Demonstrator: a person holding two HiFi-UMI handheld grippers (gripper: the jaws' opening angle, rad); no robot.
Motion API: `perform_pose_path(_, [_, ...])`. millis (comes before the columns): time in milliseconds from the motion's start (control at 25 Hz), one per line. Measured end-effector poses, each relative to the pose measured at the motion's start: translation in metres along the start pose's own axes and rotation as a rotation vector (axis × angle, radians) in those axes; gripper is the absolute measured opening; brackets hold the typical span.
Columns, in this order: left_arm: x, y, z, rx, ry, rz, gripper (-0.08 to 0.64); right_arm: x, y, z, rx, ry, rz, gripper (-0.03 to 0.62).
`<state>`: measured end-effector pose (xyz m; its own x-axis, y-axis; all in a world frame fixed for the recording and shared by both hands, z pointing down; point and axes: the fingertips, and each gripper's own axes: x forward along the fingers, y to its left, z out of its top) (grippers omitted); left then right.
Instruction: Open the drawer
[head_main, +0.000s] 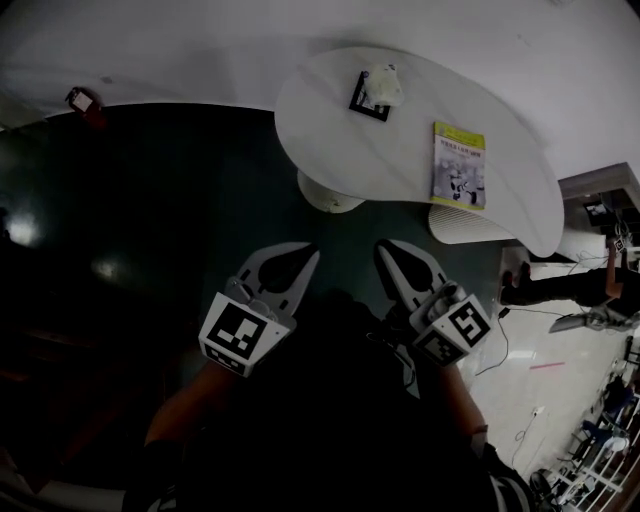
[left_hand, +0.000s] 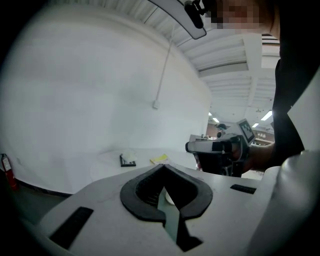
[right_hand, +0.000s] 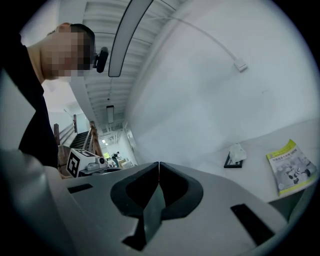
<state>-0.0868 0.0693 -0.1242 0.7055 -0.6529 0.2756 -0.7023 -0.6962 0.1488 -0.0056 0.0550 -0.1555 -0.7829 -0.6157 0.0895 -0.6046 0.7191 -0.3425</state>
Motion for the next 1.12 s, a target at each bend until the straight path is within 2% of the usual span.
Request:
perform_pose_path(240, [0.014, -0.001, -0.013, -0.013, -0.010, 0.004, 0.011, -0.005, -0.007, -0.016, 0.005, 0.001, 0.021, 0.017])
perform_pose_path(560, [0.063, 0.008, -0.075, -0.025, 0.027, 0.000, 0.011, 0.005, -0.046, -0.070, -0.009, 0.009, 0.065, 0.017])
perform_pose_path(760, [0.103, 0.028, -0.125, -0.023, 0.043, 0.006, 0.011, 0.012, -0.091, -0.121, 0.021, 0.005, 0.056, 0.017])
perform_pose_path(960, [0.152, 0.043, -0.183, 0.078, 0.062, -0.025, 0.011, 0.027, -0.137, -0.180, 0.036, 0.030, 0.042, 0.017])
perform_pose_path(1120, [0.184, 0.063, -0.223, 0.080, 0.039, -0.034, 0.011, 0.045, -0.172, -0.231, 0.035, 0.074, 0.049, 0.017])
